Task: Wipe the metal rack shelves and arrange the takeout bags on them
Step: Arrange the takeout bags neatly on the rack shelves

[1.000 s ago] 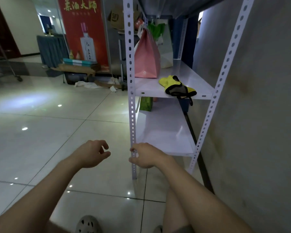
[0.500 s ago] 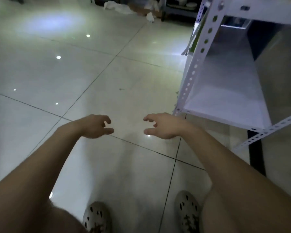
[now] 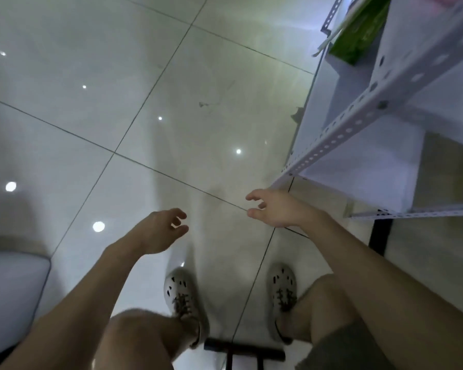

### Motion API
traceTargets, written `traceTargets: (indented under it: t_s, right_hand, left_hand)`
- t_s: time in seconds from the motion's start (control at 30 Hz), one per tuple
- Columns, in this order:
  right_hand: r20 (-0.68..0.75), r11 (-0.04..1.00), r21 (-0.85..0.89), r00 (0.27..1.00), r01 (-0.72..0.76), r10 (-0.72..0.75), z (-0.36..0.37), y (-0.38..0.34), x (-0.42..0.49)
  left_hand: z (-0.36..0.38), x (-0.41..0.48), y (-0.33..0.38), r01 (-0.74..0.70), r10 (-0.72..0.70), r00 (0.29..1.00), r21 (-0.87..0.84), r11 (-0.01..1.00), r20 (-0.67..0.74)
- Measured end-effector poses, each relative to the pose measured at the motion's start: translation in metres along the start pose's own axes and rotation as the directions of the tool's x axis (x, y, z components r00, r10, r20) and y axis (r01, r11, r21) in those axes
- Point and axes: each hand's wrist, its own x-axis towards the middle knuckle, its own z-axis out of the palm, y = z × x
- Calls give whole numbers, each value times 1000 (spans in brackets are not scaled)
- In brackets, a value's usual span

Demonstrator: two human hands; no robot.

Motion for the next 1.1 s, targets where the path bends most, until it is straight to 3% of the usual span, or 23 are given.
traceTargets:
  t_s: [0.1,0.27,0.37,0.57,0.83,1.1]
  right_hand:
    - [72,994,-104,997,-26,34,-37,-41,-39]
    - [109,990,-124,991,-60,74,-115,-130,-118]
    - [44,996,-61,997,-67,70,-156,-185,-151]
    - [-199,998,54,980,27,-15,-233,-271,-189]
    - [-367,996,69,930,61,-31,-321,-308,-182]
    - [-481,986,167,873,-7,87,-462,-310,-110]
  left_hand:
    - [-45,-51,18,34,-33,999,-12,999,19]
    - [-157,-144,50,54,-55,997,16,998,50]
    - [-229,-182,70,15,-19,999,96,995,51]
    - [-360,-218,110,-142,150,982,75,987,-112]
    - [-501,-181,185,-335,374,909,213,918,-184]
    - [-646,-90,271,-429,532,830,419,801,-167]
